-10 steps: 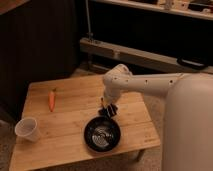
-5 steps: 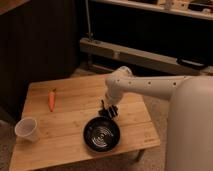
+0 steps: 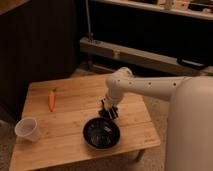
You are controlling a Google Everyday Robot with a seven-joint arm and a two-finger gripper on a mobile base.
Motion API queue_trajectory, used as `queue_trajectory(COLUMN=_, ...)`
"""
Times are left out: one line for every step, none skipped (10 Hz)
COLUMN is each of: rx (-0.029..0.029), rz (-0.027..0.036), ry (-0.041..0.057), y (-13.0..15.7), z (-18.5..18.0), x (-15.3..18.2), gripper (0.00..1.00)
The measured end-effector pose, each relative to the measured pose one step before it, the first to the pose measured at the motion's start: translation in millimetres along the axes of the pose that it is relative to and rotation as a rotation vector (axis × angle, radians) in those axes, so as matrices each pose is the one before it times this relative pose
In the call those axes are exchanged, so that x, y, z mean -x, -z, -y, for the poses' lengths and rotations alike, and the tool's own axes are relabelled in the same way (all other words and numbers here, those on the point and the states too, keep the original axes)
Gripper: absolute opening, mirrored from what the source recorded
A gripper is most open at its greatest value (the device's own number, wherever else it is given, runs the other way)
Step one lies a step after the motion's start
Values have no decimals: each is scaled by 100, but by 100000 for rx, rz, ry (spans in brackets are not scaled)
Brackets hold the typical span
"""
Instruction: Place the eraser on the white sponge
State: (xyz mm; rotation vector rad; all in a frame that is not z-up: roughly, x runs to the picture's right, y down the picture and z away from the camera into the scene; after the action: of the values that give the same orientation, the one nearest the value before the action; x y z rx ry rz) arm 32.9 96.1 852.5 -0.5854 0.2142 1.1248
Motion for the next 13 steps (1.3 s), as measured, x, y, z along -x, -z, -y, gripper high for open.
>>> queue_trajectory(rx=-45, rz=-44, ry=400, y=18, z=-89, x=15, gripper=65)
queue_trajectory(rx=-58, rz=-12, ry=450, y=22, z=-121, x=32, gripper=65)
queue_trajectory(rx=-43, rz=18, ry=303, y=16, z=-72, x=16, gripper=65)
queue_trajectory(rx=-98, rz=19, ry=174, y=29, z=-29, x=2, gripper=65)
queue_trajectory(rx=-154, rz=-246, ry=330, y=-30, z=-75, x=-46, gripper=65)
queue_trajectory(rx=-260, rz=-574, ry=277, y=17, z=-67, x=-94, gripper=65)
queue_trajectory(rx=-259, rz=31, ry=26, y=24, z=-32, x=45, gripper=65)
queue_trajectory(rx=-777, rz=199, ry=292, y=28, z=61, x=128, gripper=65)
queue_trajectory(rx=-58, rz=-73, ry=-156, y=-16, z=-9, x=-8, gripper=65)
queue_trajectory(rx=-96, rz=14, ry=-10, y=-3, z=54, x=-17, gripper=65)
queue_trajectory(rx=28, rz=21, ry=48, y=0, z=-36, x=28, gripper=65)
queue_trajectory(rx=10, rz=-28, ry=-43, y=-4, z=12, x=-19, gripper=65)
queue_trajectory(rx=4, rz=35, ry=-12, y=14, z=3, x=11, gripper=65)
